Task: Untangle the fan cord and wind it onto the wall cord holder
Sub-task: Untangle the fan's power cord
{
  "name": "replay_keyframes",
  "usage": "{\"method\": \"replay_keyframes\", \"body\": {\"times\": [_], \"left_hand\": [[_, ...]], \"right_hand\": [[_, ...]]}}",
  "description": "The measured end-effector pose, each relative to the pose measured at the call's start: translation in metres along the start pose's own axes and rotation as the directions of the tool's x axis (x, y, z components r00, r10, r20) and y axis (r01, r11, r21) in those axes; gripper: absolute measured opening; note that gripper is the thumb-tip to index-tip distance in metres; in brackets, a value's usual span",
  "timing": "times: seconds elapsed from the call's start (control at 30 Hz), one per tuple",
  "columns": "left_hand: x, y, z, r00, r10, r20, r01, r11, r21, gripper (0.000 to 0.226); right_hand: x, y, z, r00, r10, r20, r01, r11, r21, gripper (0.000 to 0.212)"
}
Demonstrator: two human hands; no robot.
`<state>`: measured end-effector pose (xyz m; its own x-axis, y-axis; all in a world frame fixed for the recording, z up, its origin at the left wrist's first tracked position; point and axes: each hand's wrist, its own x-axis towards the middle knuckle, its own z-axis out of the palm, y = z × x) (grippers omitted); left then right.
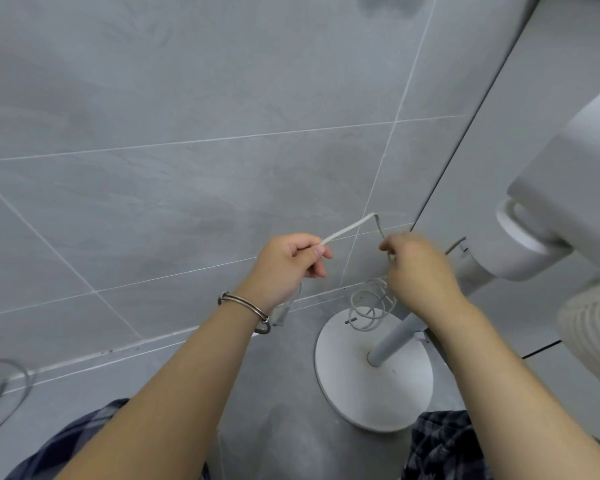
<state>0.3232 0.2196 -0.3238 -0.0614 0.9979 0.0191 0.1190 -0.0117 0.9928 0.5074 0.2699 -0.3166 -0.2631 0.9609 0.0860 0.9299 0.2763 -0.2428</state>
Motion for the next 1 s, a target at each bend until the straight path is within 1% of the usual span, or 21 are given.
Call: {"method": "replay_keyframes", "body": {"times": [0.03,0.07,0.13,0.27,0.33,0.43,0.5,0.6,0.63,0.73,0.8,0.87,0.9,0.93,1.0], "left_hand": [[0.000,0.000,0.000,1.000,0.006,-0.018,-0.006,1.000,-0.002,0.031],[0.000,0.001,0.001,0.999,0.013,-0.035,-0.013,1.000,-0.012,0.031],[0.000,0.002,0.001,0.997,0.022,-0.068,-0.026,0.998,-0.050,0.031],[0.001,0.001,-0.003,0.994,0.015,-0.110,-0.030,0.991,-0.131,0.031],[0.002,0.000,-0.004,0.991,0.000,-0.131,-0.024,0.983,-0.180,0.030],[0.003,0.000,-0.006,0.986,-0.014,-0.168,-0.024,0.975,-0.222,0.031],[0.004,-0.001,-0.008,0.981,-0.020,-0.191,-0.025,0.973,-0.230,0.031],[0.006,-0.003,-0.011,0.974,-0.043,-0.223,-0.007,0.975,-0.220,0.030],[0.007,-0.005,-0.012,0.970,-0.052,-0.238,0.009,0.984,-0.179,0.031],[0.010,-0.013,-0.013,0.956,-0.087,-0.279,0.103,0.994,0.043,0.033],[0.011,-0.018,-0.013,0.941,-0.120,-0.317,0.162,0.981,0.110,0.029],[0.011,-0.020,-0.013,0.920,-0.149,-0.362,0.206,0.971,0.124,0.023],[0.012,-0.021,-0.015,0.911,-0.162,-0.380,0.225,0.966,0.129,0.022],[0.013,-0.022,-0.017,0.904,-0.174,-0.391,0.245,0.959,0.141,0.023],[0.016,-0.027,-0.022,0.898,-0.207,-0.389,0.300,0.934,0.196,0.024]], "right_hand": [[-0.001,0.002,0.005,0.996,-0.055,0.069,0.066,0.984,-0.163,0.042],[-0.001,0.003,0.010,0.987,-0.075,0.141,0.111,0.957,-0.270,0.046],[-0.004,0.001,0.018,0.971,-0.049,0.235,0.140,0.911,-0.388,0.045],[-0.006,0.001,0.029,0.946,0.054,0.319,0.138,0.825,-0.547,0.045],[-0.006,0.000,0.031,0.936,0.084,0.341,0.143,0.796,-0.588,0.049],[-0.005,-0.002,0.034,0.917,0.111,0.384,0.150,0.795,-0.588,0.053],[-0.006,-0.004,0.035,0.911,0.097,0.400,0.173,0.792,-0.585,0.048],[-0.006,-0.004,0.038,0.923,0.036,0.383,0.201,0.804,-0.560,0.033],[-0.005,-0.005,0.038,0.932,0.001,0.362,0.208,0.817,-0.538,0.028],[-0.001,-0.009,0.032,0.951,-0.077,0.301,0.204,0.885,-0.418,0.015],[0.003,-0.008,0.024,0.944,-0.092,0.316,0.176,0.952,-0.249,0.014],[0.005,-0.003,0.014,0.929,-0.102,0.356,0.099,0.995,0.025,0.015],[0.005,-0.001,0.008,0.925,-0.119,0.360,0.054,0.981,0.186,0.016],[0.004,0.000,0.000,0.926,-0.144,0.348,0.021,0.942,0.336,0.016],[0.001,-0.002,-0.015,0.944,-0.173,0.280,-0.008,0.837,0.547,0.013]]}}
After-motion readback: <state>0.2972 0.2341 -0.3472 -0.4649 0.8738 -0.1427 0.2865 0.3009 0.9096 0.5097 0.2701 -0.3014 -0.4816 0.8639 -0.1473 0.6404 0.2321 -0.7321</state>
